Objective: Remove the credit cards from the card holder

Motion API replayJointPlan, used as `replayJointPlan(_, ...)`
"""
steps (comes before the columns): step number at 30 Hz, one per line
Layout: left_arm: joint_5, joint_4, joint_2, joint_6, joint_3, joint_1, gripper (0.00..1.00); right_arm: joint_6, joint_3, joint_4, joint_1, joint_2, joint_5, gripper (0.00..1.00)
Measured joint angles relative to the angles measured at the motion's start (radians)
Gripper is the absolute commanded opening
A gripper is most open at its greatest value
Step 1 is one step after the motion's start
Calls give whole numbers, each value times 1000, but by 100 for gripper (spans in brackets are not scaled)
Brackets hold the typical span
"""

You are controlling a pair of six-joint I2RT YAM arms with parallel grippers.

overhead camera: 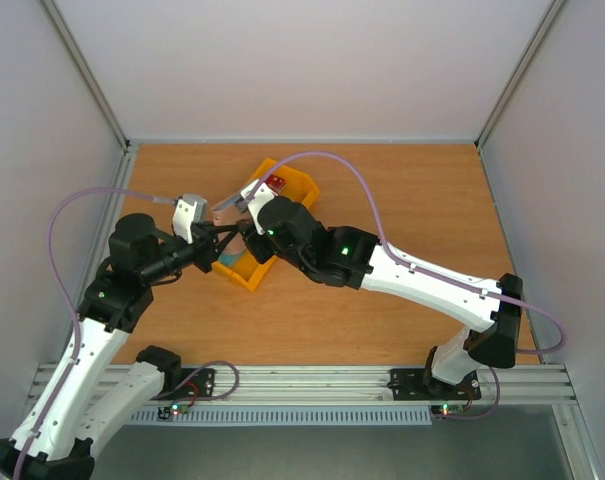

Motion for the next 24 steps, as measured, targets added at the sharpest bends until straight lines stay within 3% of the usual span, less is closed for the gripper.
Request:
replayJointPlan(9,-3,5,0,34,-3,-1,0,11,0,-23,-2,0,-8,41)
replayJointPlan(13,-3,8,0,42,-3,-1,0,14,0,-29,-3,4,-5,26)
replayJointPlan(15,-4,9,0,45,-6,0,0,16,5,-30,-3,13,1,3)
replayJointPlan(19,-24,15,0,45,-13,4,0,42,-3,-35,-17,20,6,1)
replayJointPlan(24,36,18,-12,44,-16,-10,0,84,-115,-1,-128,-32,-27,1)
